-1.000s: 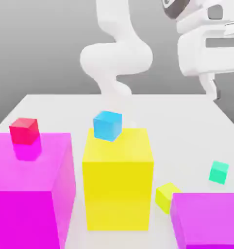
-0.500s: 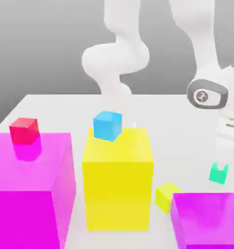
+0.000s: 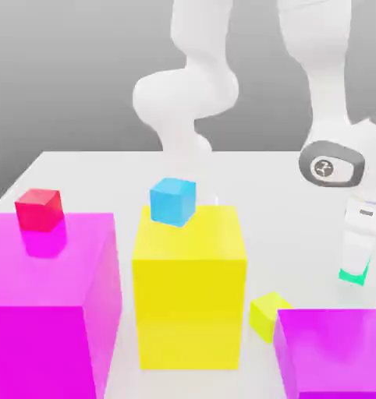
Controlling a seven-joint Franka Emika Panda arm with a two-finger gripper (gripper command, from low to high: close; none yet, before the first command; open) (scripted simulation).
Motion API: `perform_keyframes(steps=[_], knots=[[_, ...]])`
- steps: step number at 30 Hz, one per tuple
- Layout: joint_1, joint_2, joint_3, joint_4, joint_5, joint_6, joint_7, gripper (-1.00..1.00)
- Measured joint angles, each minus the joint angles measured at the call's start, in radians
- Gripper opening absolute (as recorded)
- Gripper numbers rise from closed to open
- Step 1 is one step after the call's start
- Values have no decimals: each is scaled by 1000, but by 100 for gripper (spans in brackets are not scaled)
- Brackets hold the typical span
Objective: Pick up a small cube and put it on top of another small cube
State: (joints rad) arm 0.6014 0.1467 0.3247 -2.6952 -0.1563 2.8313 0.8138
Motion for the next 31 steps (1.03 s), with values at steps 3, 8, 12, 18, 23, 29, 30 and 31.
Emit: perform_keyframes(steps=[3, 8, 12, 18, 23, 29, 30, 31], knots=[[-73, -114, -28, 0, 84, -107, -55, -100], [-178, -299, -117, 12, 139, -299, -80, -100], [-266, -443, -199, 23, 145, -455, -73, -100], [-413, -659, -313, 40, 128, -689, -41, -100], [-541, -843, -395, 54, 106, -885, -4, -100], [-576, -829, -414, -61, 99, -756, 1, 100], [-576, -829, -414, -61, 99, -756, 1, 100], [-576, -829, -414, -61, 99, -756, 1, 100]])
